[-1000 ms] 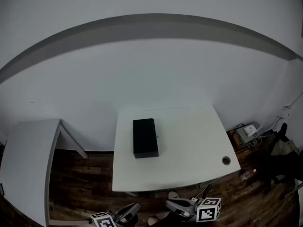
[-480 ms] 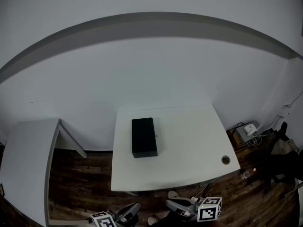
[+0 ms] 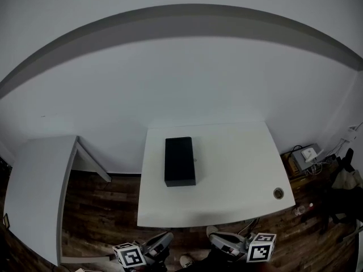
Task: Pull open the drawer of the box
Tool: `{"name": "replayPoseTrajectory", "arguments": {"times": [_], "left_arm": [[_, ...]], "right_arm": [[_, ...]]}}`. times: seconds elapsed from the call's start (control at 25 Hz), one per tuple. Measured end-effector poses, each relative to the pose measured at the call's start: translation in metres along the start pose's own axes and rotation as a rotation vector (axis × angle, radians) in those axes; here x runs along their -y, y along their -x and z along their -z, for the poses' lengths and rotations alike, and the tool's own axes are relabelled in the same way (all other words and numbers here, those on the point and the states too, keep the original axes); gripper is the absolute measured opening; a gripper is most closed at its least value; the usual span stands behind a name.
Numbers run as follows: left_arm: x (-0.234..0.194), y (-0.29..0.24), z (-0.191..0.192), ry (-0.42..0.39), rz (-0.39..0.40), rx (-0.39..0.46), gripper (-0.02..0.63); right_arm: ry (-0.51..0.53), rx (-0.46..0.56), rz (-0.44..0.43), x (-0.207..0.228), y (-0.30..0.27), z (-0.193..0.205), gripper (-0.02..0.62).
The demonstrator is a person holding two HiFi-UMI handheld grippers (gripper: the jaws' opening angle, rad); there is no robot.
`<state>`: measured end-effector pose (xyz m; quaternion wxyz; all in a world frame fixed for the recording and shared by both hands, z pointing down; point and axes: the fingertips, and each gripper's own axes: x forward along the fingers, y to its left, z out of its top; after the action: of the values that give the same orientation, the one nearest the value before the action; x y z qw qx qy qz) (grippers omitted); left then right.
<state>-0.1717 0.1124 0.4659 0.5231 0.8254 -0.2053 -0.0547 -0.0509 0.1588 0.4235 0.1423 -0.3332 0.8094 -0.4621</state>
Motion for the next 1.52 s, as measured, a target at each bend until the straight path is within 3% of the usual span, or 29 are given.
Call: {"name": "replayPoseTrajectory", "arguments": {"times": [0.4, 0.64, 0.92, 1.32, 1.52], "left_arm": [[-0.075, -0.057, -0.085, -0.037, -0.216, 0.078, 0.027], [-0.123, -0.096, -0.146, -0.187, -0.416, 0.040, 0.062], [-0.177, -0.137, -0.190, -0.284, -0.584, -0.065, 0.075], [-0.215, -0.161, -0.202, -0.271, -0.694, -0.153, 0.075], [-0.217, -0.163, -0.200, -0.250, -0.688, -0.164, 0.081]], "right_arm": [[-0.030, 0.009, 0.012, 0.037, 0.006, -0.051, 0.021], [-0.061, -0.011, 0.012, 0.063, 0.005, -0.080, 0.023], [-0.109, -0.017, 0.031, 0.095, 0.009, -0.109, 0.025], [-0.149, -0.042, 0.034, 0.127, 0.004, -0.137, 0.029], [-0.157, -0.067, 0.020, 0.138, 0.000, -0.145, 0.031]]}}
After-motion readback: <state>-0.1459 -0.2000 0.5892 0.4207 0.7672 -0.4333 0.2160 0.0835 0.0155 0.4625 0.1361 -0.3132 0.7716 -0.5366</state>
